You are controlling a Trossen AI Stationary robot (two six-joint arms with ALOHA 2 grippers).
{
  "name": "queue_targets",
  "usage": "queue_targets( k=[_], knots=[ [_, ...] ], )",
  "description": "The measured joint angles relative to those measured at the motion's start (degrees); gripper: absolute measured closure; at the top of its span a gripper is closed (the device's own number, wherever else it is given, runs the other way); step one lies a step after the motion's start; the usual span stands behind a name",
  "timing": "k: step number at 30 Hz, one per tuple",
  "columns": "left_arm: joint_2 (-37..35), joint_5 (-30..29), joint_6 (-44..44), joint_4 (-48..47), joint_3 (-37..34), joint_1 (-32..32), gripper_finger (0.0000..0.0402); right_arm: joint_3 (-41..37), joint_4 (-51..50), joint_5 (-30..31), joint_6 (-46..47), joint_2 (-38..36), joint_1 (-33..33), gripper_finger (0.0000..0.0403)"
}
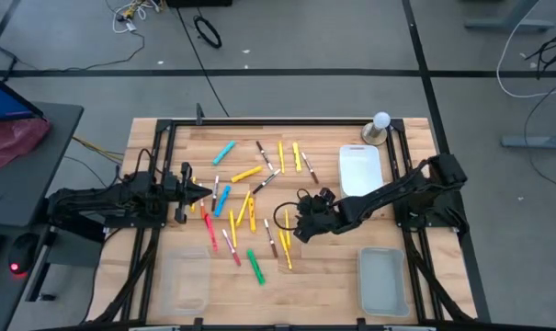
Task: Pick & Place Markers
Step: Put the green highlighter into the white bin
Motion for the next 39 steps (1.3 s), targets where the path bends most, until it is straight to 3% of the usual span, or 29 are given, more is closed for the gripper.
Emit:
queue_targets(
  k=[9,15,24,31,39],
  knots=[
    [0.0,0.0,0.0,0.0,0.0,0.0,0.0383,0.0,-7.0,-1.8,7.6,2.5,-1.9,0.0209],
    [0.0,0.0,0.0,0.0,0.0,0.0,0.0383,0.0,-6.8,-8.8,7.6,2.5,-3.2,0.0238],
    [0.0,0.0,0.0,0.0,0.0,0.0,0.0383,0.0,-6.0,-10.5,7.6,4.5,-3.2,0.0306],
    [0.0,0.0,0.0,0.0,0.0,0.0,0.0383,0.2,-1.2,-10.3,9.7,5.7,-3.0,0.0354],
    [0.0,0.0,0.0,0.0,0.0,0.0,0.0383,4.5,-10.0,-5.1,19.4,-2.2,-3.9,0.0355]
  ],
)
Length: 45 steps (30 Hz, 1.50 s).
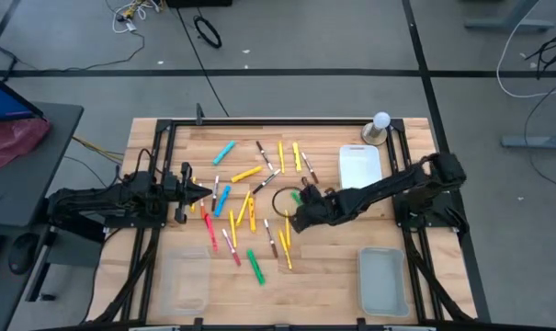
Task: Pick & Place Markers
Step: Put the green highlighter into the white bin, then put the brown marker into the gray bin
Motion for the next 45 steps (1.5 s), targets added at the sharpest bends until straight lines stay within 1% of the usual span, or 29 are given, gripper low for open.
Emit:
queue_targets(
  k=[4,8,11,13,16,18,25,30,34,36,38,42,45],
  knots=[
    [0.0,0.0,0.0,0.0,0.0,0.0,0.0383,3.0,-11.9,2.6,4.7,-6.5,-1.8,0.0355],
    [0.0,0.0,0.0,0.0,0.0,0.0,0.0383,3.8,-26.2,2.9,10.8,-13.1,-5.5,0.0355],
    [0.0,0.0,0.0,-0.1,0.0,0.0,0.0383,3.6,-35.8,1.1,15.6,-17.2,-9.7,0.0355],
    [0.0,0.0,0.0,-0.1,0.0,0.0,0.0383,1.9,-38.6,-1.8,16.3,-18.4,-13.0,0.0355],
    [0.0,0.0,0.0,0.0,0.0,0.0,0.0383,-2.4,-36.6,-7.2,14.2,-19.1,-17.6,0.0355],
    [0.0,0.0,0.0,0.0,0.0,0.0,0.0383,-6.2,-32.9,-9.5,12.1,-19.0,-20.3,0.0354],
    [0.0,0.0,0.0,0.0,0.0,0.0,0.0383,-17.7,-18.1,-10.2,8.8,-18.9,-27.6,0.0350],
    [0.0,0.0,0.0,0.0,0.0,0.0,0.0383,-22.7,-11.8,-10.1,7.2,-18.9,-29.7,0.0347],
    [0.0,0.0,0.0,0.0,0.0,0.0,0.0383,-24.3,-11.2,-8.9,7.2,-18.9,-29.8,0.0331],
    [0.0,0.0,0.0,0.0,0.0,0.0,0.0383,-24.4,-11.4,-8.6,6.8,-18.9,-29.8,0.0314],
    [0.0,0.0,0.0,0.0,0.0,0.0,0.0383,-24.3,-11.9,-8.0,4.3,-19.0,-29.8,0.0291],
    [0.0,0.0,0.0,0.0,0.0,0.0,0.0383,-21.6,-14.1,-5.3,0.9,-20.2,-29.7,0.0251],
    [0.0,0.0,0.0,0.0,0.0,0.0,0.0383,-17.9,-19.3,-3.1,-0.1,-21.0,-29.7,0.0241]
  ],
)
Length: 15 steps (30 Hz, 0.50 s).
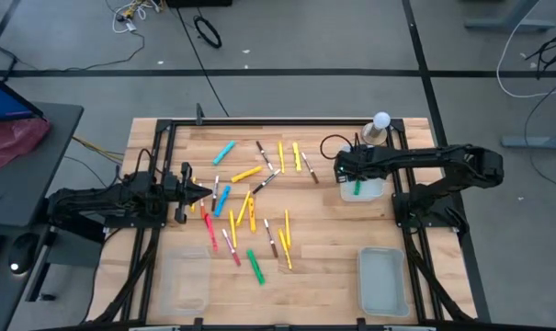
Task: Pick & Place Markers
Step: Put the brown marker into the gray bin
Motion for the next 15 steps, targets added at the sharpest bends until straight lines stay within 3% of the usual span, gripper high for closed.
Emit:
queue_targets(
  k=[4,7,15],
  knots=[
    [0.0,0.0,0.0,0.0,0.0,0.0,0.0383,6.5,-3.1,1.7,-2.0,-0.8,1.5,0.0246],
    [0.0,0.0,0.0,0.0,0.0,0.0,0.0383,11.1,1.4,3.6,-4.9,-0.8,4.6,0.0258],
    [0.0,0.0,0.0,0.0,0.0,0.0,0.0383,12.3,43.0,6.7,-26.8,2.2,14.8,0.0294]
  ],
)
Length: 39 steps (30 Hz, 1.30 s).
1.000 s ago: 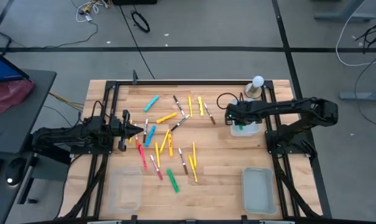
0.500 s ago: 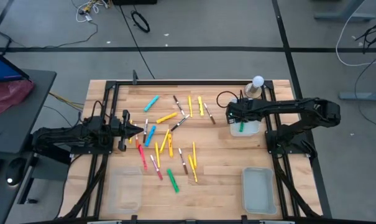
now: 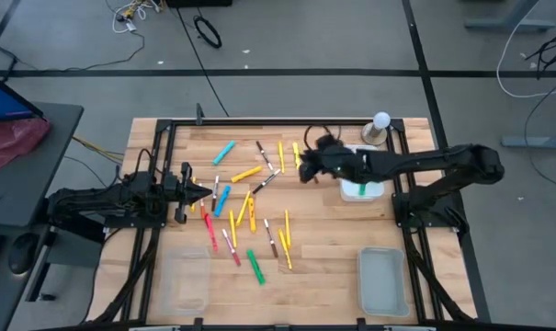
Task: Pick & Place Markers
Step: Put the brown marker into the gray bin
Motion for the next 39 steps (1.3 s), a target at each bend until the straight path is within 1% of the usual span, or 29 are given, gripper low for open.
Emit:
queue_targets(
  k=[2,5,7,10,13,16,19,22,25,29,34,39],
  knots=[
    [0.0,0.0,0.0,0.0,0.0,0.0,0.0383,0.0,8.1,0.0,-4.5,2.8,1.7,0.0302],
    [0.0,0.0,0.0,-0.1,0.0,0.0,0.0383,0.0,17.1,-0.7,-10.0,7.9,3.4,0.0311],
    [0.0,0.0,0.0,0.0,0.0,0.0,0.0383,-0.1,21.3,-3.0,-12.8,11.4,4.0,0.0315],
    [0.0,0.0,0.0,0.0,0.0,0.0,0.0383,-0.2,24.1,-5.1,-14.5,14.9,4.0,0.0316],
    [0.0,0.0,0.0,0.0,0.0,0.0,0.0383,-0.1,20.0,-4.4,-8.3,15.4,2.3,0.0305],
    [0.0,0.0,0.0,0.0,0.0,0.0,0.0383,1.3,6.6,-4.5,-1.3,15.1,0.2,0.0282],
    [0.0,0.0,0.0,0.0,0.0,0.0,0.0383,3.7,-6.9,-4.8,4.8,15.0,-2.0,0.0249],
    [0.0,0.0,0.0,0.0,0.0,0.0,0.0383,4.1,-13.8,-8.1,8.1,15.0,-4.3,0.0218],
    [0.0,0.0,0.0,0.0,0.0,0.0,0.0383,4.2,-16.2,-10.0,9.1,16.6,-6.2,0.0199],
    [0.0,0.0,0.0,0.0,0.0,0.0,0.0383,4.1,-17.6,-10.8,8.4,21.2,-8.0,0.0197],
    [0.0,0.0,0.0,-0.1,0.0,0.0,0.0383,4.1,-17.9,-10.9,7.4,26.0,-9.6,0.0211],
    [0.0,0.0,0.0,0.0,0.0,0.0,0.0383,4.2,-18.0,-10.6,5.9,28.0,-10.1,0.0239]
  ],
)
